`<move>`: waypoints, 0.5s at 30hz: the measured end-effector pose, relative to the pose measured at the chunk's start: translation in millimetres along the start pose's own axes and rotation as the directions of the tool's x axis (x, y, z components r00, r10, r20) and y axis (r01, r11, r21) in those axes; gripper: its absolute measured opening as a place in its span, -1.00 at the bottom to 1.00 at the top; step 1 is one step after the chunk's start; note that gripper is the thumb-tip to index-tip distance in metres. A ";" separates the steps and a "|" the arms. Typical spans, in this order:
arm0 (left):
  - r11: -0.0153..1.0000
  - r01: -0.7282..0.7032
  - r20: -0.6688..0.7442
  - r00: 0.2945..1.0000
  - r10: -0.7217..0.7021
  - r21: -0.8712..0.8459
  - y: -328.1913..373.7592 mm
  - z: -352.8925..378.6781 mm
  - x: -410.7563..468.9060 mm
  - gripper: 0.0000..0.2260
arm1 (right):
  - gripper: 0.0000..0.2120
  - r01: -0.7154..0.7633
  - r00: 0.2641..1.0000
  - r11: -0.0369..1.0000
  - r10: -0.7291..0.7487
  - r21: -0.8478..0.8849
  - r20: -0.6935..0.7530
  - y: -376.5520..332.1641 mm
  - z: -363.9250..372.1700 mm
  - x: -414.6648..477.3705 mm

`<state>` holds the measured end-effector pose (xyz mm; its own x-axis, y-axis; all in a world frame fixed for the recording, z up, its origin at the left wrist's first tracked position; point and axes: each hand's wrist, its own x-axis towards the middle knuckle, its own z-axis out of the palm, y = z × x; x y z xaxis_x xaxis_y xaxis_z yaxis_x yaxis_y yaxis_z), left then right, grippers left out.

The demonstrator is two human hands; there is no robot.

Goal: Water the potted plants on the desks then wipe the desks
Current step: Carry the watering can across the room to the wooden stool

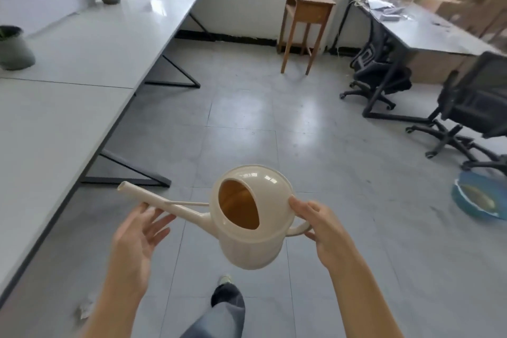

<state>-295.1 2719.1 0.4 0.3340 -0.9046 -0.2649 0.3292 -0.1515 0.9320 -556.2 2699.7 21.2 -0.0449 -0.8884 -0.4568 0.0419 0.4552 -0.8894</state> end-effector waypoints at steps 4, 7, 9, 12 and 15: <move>0.999 0.026 0.130 0.991 -0.031 0.041 -12.1 59.7 50.1 -0.73 | -0.51 -0.010 0.995 1.000 0.013 0.022 -0.098 -13.5 -42.3 34.1; 0.998 0.045 0.194 0.980 -0.053 0.047 -11.3 112.3 92.4 -0.73 | -0.45 -0.006 0.982 1.000 0.006 0.003 -0.191 -35.4 -68.2 66.1; 0.997 0.056 0.223 0.973 -0.066 0.047 -10.4 148.5 119.0 -0.72 | -0.39 -0.002 0.976 1.000 0.001 -0.003 -0.216 -50.6 -84.0 87.8; 0.995 0.067 0.286 0.954 -0.084 0.071 -5.3 201.1 155.0 -0.74 | -0.39 0.028 0.970 0.999 -0.023 0.016 -0.242 -72.3 -109.5 120.1; 0.992 0.076 0.329 0.939 -0.104 0.099 -4.2 247.8 181.8 -0.75 | -0.66 0.016 0.961 0.996 0.008 0.082 -0.277 -88.3 -135.2 152.6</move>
<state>-454.7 2456.6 9.6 -0.0110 -0.9642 -0.2648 0.2643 -0.2582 0.9292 -701.7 2531.9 27.8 -0.3194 -0.8337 -0.4505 0.1232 0.4348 -0.8920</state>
